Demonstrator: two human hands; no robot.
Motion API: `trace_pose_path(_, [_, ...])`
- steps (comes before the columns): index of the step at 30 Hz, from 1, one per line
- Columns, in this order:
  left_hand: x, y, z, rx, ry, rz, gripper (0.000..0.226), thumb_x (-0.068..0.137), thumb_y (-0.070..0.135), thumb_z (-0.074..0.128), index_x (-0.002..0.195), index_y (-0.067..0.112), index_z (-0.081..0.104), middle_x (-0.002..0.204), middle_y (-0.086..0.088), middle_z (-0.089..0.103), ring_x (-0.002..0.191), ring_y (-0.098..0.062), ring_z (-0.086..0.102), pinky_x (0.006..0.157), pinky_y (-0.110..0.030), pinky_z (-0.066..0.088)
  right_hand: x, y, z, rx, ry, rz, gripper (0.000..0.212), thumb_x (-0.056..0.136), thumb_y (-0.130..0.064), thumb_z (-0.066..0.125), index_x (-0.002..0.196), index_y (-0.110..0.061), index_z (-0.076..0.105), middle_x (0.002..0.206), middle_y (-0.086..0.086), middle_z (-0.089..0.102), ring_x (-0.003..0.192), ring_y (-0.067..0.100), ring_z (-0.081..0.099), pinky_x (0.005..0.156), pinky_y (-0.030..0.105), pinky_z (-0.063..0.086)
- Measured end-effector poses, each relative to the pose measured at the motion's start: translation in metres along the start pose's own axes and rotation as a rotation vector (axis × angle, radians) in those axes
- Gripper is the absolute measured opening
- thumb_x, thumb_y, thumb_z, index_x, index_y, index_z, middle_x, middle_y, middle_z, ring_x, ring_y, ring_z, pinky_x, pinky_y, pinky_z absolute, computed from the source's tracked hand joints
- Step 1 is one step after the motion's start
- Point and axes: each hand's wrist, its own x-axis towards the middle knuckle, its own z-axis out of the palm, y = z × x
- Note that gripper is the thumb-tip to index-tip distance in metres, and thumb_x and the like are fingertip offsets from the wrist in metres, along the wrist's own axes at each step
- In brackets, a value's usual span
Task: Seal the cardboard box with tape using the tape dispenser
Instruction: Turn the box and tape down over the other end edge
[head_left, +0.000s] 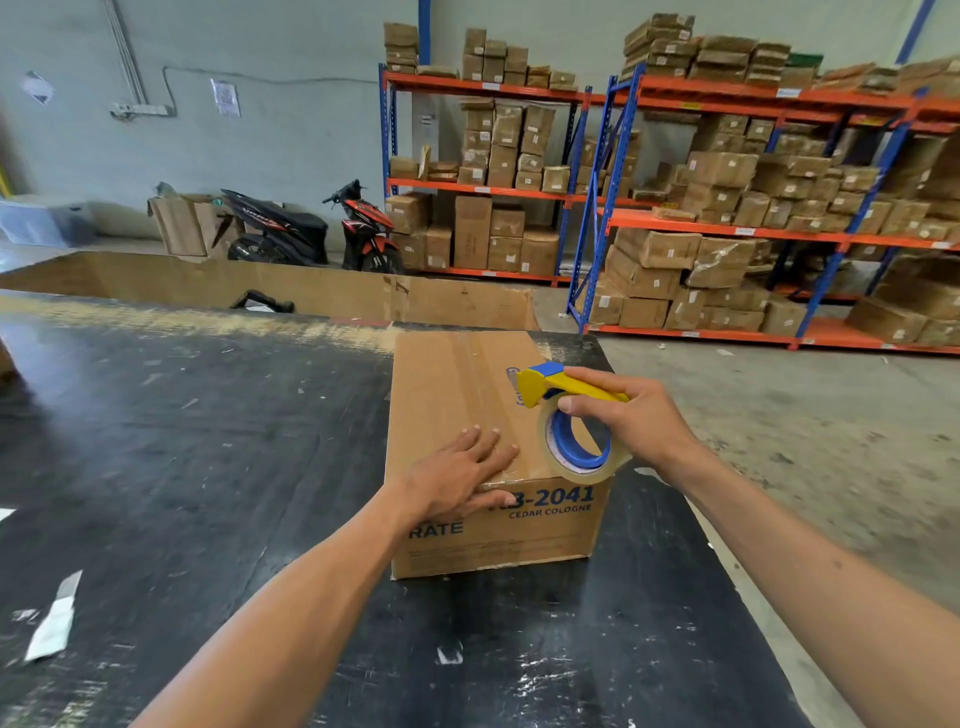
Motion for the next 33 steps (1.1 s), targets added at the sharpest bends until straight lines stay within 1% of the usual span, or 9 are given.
trace_pose_path(11, [-0.008, -0.009, -0.007, -0.078, -0.041, 0.045, 0.076, 0.096, 0.066, 0.031, 0.158, 0.034, 0.001, 0.167, -0.004, -0.001, 0.152, -0.026, -0.004, 0.122, -0.039, -0.003, -0.010, -0.002, -0.002, -0.036, -0.036, 0.008, 0.042, 0.071, -0.041, 0.088, 0.112, -0.044, 0.077, 0.108, -0.017, 0.077, 0.110, 0.008, 0.068, 0.104, 0.041, 0.053])
trace_pose_path(14, [-0.015, -0.003, -0.018, -0.504, 0.043, -0.074, 0.062, 0.096, 0.043, 0.041, 0.155, 0.026, 0.028, 0.164, -0.001, 0.021, 0.152, -0.019, 0.012, 0.122, -0.035, 0.009, -0.010, -0.007, -0.002, -0.032, -0.057, -0.002, 0.042, 0.071, -0.039, 0.088, 0.112, -0.044, 0.077, 0.109, -0.017, 0.077, 0.111, 0.008, 0.069, 0.105, 0.042, 0.052])
trace_pose_path(17, [-0.022, 0.007, -0.030, -1.121, 0.231, -0.308, 0.045, 0.103, 0.025, 0.030, 0.139, 0.015, 0.056, 0.138, -0.002, 0.059, 0.130, -0.018, 0.052, 0.108, -0.028, 0.037, -0.012, -0.015, -0.004, -0.033, -0.089, -0.034, 0.043, 0.073, -0.037, 0.087, 0.114, -0.044, 0.076, 0.111, -0.017, 0.077, 0.111, 0.007, 0.069, 0.104, 0.039, 0.052])
trace_pose_path(20, [-0.028, 0.006, -0.038, -1.863, 0.249, -0.446, 0.058, 0.102, 0.038, 0.025, 0.126, -0.002, 0.060, 0.113, -0.023, 0.071, 0.108, -0.038, 0.067, 0.100, -0.047, 0.051, -0.015, -0.024, -0.003, -0.024, -0.109, -0.093, 0.042, 0.078, -0.027, 0.087, 0.116, -0.041, 0.076, 0.110, -0.017, 0.077, 0.104, 0.003, 0.070, 0.094, 0.029, 0.054])
trace_pose_path(22, [-0.033, 0.002, -0.040, -2.186, 0.138, -0.467, 0.069, 0.101, 0.051, 0.028, 0.127, -0.007, 0.053, 0.116, -0.036, 0.064, 0.109, -0.049, 0.064, 0.102, -0.056, 0.047, -0.016, -0.028, 0.000, -0.049, -0.113, -0.129, 0.042, 0.078, -0.028, 0.087, 0.115, -0.043, 0.076, 0.110, -0.017, 0.077, 0.101, 0.003, 0.070, 0.082, 0.021, 0.052])
trace_pose_path(25, [-0.043, 0.003, -0.040, -2.435, 0.005, -0.396, 0.082, 0.098, 0.060, 0.032, 0.133, -0.013, 0.043, 0.125, -0.042, 0.056, 0.116, -0.055, 0.057, 0.108, -0.058, 0.040, -0.019, -0.031, 0.003, -0.088, -0.113, -0.192, 0.042, 0.076, -0.031, 0.087, 0.114, -0.047, 0.076, 0.113, -0.013, 0.075, 0.098, 0.006, 0.068, 0.074, 0.018, 0.049])
trace_pose_path(27, [-0.047, 0.005, -0.041, -2.513, -0.021, -0.338, 0.088, 0.097, 0.064, 0.034, 0.136, -0.015, 0.039, 0.128, -0.043, 0.053, 0.119, -0.055, 0.055, 0.108, -0.057, 0.041, -0.021, -0.031, 0.003, -0.102, -0.119, -0.244, 0.044, 0.076, -0.032, 0.087, 0.115, -0.049, 0.075, 0.114, -0.012, 0.073, 0.098, 0.009, 0.066, 0.076, 0.023, 0.051])
trace_pose_path(29, [-0.048, 0.003, -0.046, -2.545, -0.003, -0.287, 0.091, 0.095, 0.066, 0.036, 0.137, -0.015, 0.037, 0.130, -0.043, 0.052, 0.120, -0.054, 0.054, 0.106, -0.057, 0.043, -0.024, -0.030, 0.003, -0.147, -0.142, -0.301, 0.046, 0.075, -0.033, 0.087, 0.117, -0.048, 0.074, 0.109, -0.010, 0.072, 0.097, 0.011, 0.066, 0.079, 0.028, 0.054])
trace_pose_path(33, [-0.053, -0.007, -0.063, -2.479, 0.146, -0.288, 0.086, 0.095, 0.062, 0.044, 0.137, -0.013, 0.042, 0.131, -0.036, 0.056, 0.117, -0.047, 0.060, 0.098, -0.051, 0.052, -0.028, -0.016, 0.004, -0.451, -0.195, -0.453, 0.047, 0.075, -0.049, 0.084, 0.120, -0.047, 0.072, 0.087, -0.018, 0.063, 0.084, 0.005, 0.061, 0.069, 0.014, 0.041])
